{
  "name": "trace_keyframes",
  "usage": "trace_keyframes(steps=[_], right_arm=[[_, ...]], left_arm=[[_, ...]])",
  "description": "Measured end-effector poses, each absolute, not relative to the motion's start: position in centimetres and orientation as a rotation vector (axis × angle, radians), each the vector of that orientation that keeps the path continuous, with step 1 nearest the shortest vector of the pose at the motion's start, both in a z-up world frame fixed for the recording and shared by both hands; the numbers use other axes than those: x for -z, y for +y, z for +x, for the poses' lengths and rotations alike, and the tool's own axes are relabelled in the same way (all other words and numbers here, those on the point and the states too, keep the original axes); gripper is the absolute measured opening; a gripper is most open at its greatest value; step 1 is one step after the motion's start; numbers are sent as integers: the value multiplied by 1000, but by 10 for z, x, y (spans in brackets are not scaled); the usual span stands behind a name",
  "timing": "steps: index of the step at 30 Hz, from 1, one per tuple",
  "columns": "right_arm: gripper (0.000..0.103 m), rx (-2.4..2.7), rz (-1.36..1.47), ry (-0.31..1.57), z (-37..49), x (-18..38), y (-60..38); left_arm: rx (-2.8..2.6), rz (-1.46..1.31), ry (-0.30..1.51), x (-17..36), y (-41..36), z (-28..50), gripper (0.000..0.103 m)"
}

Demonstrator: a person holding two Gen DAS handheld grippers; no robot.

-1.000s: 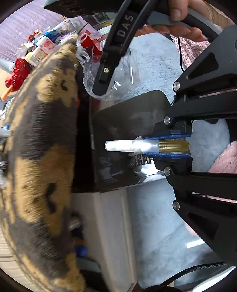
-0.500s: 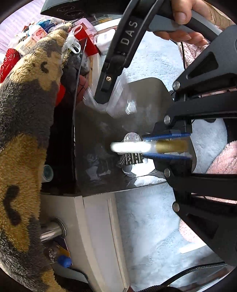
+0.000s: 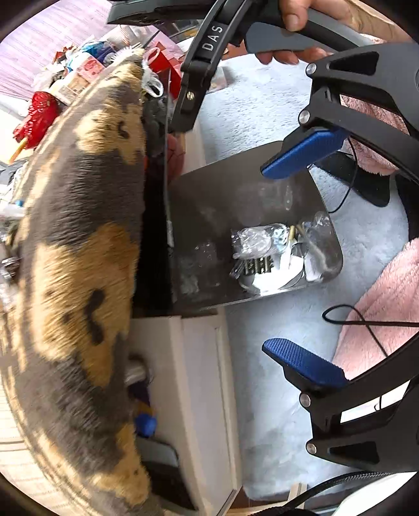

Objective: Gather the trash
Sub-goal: 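Grasp the pill blister pack with the left tool while the right tool grasps the white-green packet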

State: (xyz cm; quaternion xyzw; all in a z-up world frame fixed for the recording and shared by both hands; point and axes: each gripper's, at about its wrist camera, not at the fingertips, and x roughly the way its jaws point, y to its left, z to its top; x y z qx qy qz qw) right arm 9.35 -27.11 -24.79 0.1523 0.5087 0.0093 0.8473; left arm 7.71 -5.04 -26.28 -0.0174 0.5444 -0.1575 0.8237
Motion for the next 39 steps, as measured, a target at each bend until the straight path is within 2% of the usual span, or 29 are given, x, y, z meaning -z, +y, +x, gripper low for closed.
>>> trace_keyframes(steps=[7,14,17,19,24,26,27,33,37,39], right_arm=[[100,-12,324,989,103,206,-273],[99,-46,342,911,149,173,-267],[96,-66,349,892,176,164,-264],[86,-82,358,887,196,161,-264],[68,-111,338,889,231,162,-257],[61,-129,330,890,243,165,-252],[57,-134,327,888,248,166,-250],[50,-164,298,891,277,174,-235],[49,-191,276,895,292,178,-227],[49,-201,262,900,299,179,-224]], left_arm=[[314,-51,1105,231,-37,89,95],[317,-39,1047,206,-36,124,95],[299,-52,1021,197,-33,150,95],[290,-63,1007,193,-31,166,94],[277,-71,983,185,-36,208,82],[265,-67,982,185,-39,224,71],[264,-70,983,186,-40,229,69],[275,-90,986,189,-51,258,63],[270,-80,983,191,-56,271,55],[274,-80,983,191,-56,274,48]])
